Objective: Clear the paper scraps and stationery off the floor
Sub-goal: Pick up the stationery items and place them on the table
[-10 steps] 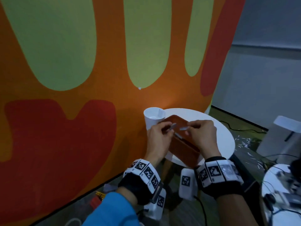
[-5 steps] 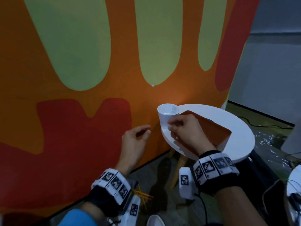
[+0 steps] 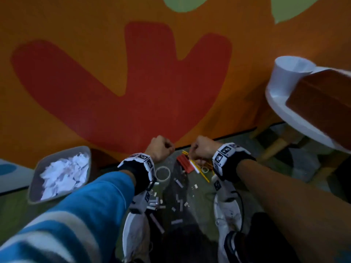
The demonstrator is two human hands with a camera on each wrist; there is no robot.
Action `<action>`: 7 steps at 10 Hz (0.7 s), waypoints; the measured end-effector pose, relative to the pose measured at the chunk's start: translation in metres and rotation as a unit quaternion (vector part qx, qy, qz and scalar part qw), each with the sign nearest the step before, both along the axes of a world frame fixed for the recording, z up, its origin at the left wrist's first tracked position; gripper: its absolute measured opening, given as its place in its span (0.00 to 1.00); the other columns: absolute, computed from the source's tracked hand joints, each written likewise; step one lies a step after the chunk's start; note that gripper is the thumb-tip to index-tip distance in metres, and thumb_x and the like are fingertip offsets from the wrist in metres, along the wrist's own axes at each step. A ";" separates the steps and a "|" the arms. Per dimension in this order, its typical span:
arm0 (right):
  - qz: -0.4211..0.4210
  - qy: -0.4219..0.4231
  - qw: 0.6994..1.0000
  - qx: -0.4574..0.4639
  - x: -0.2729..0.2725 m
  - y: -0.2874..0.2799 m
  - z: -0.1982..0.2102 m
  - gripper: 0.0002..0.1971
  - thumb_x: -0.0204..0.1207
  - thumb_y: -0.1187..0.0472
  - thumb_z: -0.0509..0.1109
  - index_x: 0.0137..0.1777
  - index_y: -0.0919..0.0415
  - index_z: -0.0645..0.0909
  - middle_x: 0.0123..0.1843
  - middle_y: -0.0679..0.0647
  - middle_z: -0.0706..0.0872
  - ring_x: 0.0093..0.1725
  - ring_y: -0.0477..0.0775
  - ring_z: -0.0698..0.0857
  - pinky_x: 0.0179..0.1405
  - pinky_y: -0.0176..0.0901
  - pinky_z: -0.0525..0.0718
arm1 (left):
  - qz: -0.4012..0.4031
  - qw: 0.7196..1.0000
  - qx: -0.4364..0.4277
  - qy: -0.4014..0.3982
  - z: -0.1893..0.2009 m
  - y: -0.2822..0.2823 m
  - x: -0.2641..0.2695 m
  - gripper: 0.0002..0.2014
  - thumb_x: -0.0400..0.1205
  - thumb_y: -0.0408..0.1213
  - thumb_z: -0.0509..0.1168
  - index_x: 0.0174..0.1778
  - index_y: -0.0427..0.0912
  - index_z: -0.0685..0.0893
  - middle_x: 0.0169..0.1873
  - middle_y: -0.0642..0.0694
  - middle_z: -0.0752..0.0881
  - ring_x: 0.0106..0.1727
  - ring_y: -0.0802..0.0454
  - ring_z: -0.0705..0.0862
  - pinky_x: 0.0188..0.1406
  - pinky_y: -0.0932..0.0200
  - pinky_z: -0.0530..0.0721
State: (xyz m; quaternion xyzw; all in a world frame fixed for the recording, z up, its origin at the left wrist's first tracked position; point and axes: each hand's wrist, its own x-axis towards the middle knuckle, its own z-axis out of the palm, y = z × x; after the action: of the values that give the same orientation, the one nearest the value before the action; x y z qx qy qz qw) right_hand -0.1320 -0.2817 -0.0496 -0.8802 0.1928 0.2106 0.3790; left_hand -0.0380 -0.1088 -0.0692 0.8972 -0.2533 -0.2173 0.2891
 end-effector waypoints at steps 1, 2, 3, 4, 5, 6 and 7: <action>-0.018 0.054 0.998 -0.006 0.002 0.016 -0.067 0.07 0.78 0.68 0.71 0.46 0.72 0.88 0.32 0.63 0.86 0.27 0.57 0.84 0.29 0.44 0.83 | 0.049 0.998 0.019 0.042 -0.057 0.023 0.005 0.07 0.81 0.33 0.69 0.45 0.38 0.93 0.40 0.42 0.92 0.44 0.46 0.91 0.49 0.52 0.89; -0.025 0.069 0.997 -0.024 0.000 0.023 -0.123 0.11 0.78 0.61 0.70 0.55 0.67 0.86 0.41 0.59 0.87 0.38 0.56 0.86 0.40 0.44 0.85 | 0.085 0.991 0.023 0.099 -0.123 0.037 -0.007 0.08 0.80 0.30 0.69 0.42 0.40 0.94 0.37 0.42 0.92 0.40 0.45 0.91 0.47 0.53 0.90; -0.024 0.069 0.996 -0.046 -0.010 0.029 -0.180 0.15 0.82 0.61 0.66 0.63 0.70 0.82 0.54 0.64 0.87 0.54 0.63 0.86 0.54 0.48 0.83 | 0.099 0.985 0.049 0.133 -0.181 0.046 -0.030 0.08 0.79 0.31 0.67 0.42 0.40 0.93 0.38 0.43 0.92 0.40 0.47 0.90 0.47 0.54 0.89; -0.034 0.091 0.995 -0.035 -0.016 0.041 -0.224 0.15 0.83 0.63 0.65 0.63 0.71 0.82 0.60 0.68 0.86 0.59 0.68 0.86 0.58 0.50 0.85 | 0.084 0.981 0.068 0.161 -0.229 0.046 -0.041 0.11 0.77 0.27 0.64 0.44 0.35 0.92 0.42 0.38 0.92 0.47 0.41 0.90 0.50 0.52 0.88; -0.042 0.126 0.991 -0.016 -0.023 0.057 -0.262 0.11 0.79 0.65 0.68 0.57 0.70 0.86 0.56 0.66 0.88 0.59 0.65 0.87 0.52 0.42 0.83 | 0.066 0.985 0.058 0.151 -0.260 0.039 -0.046 0.14 0.73 0.26 0.64 0.47 0.41 0.93 0.46 0.39 0.93 0.51 0.41 0.90 0.53 0.52 0.86; -0.059 0.113 0.992 -0.016 -0.025 0.067 -0.296 0.08 0.70 0.60 0.70 0.46 0.64 0.86 0.49 0.63 0.89 0.55 0.67 0.87 0.46 0.42 0.80 | 0.001 0.989 0.073 0.130 -0.266 0.027 -0.049 0.16 0.76 0.29 0.67 0.58 0.44 0.90 0.55 0.39 0.91 0.58 0.40 0.88 0.61 0.50 0.84; -0.037 0.086 0.994 -0.057 -0.035 0.078 -0.326 0.14 0.77 0.58 0.69 0.60 0.64 0.83 0.61 0.66 0.85 0.62 0.68 0.83 0.59 0.54 0.81 | -0.083 0.984 0.130 0.093 -0.279 0.021 -0.046 0.17 0.82 0.33 0.65 0.66 0.48 0.86 0.66 0.39 0.82 0.66 0.38 0.82 0.66 0.51 0.79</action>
State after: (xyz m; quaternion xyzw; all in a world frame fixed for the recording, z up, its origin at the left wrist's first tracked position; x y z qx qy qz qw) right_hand -0.1666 -0.2037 -0.3758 -0.8714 0.2692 0.2598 0.3175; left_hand -0.0837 -0.0883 -0.3480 0.8789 -0.2686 -0.3539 0.1736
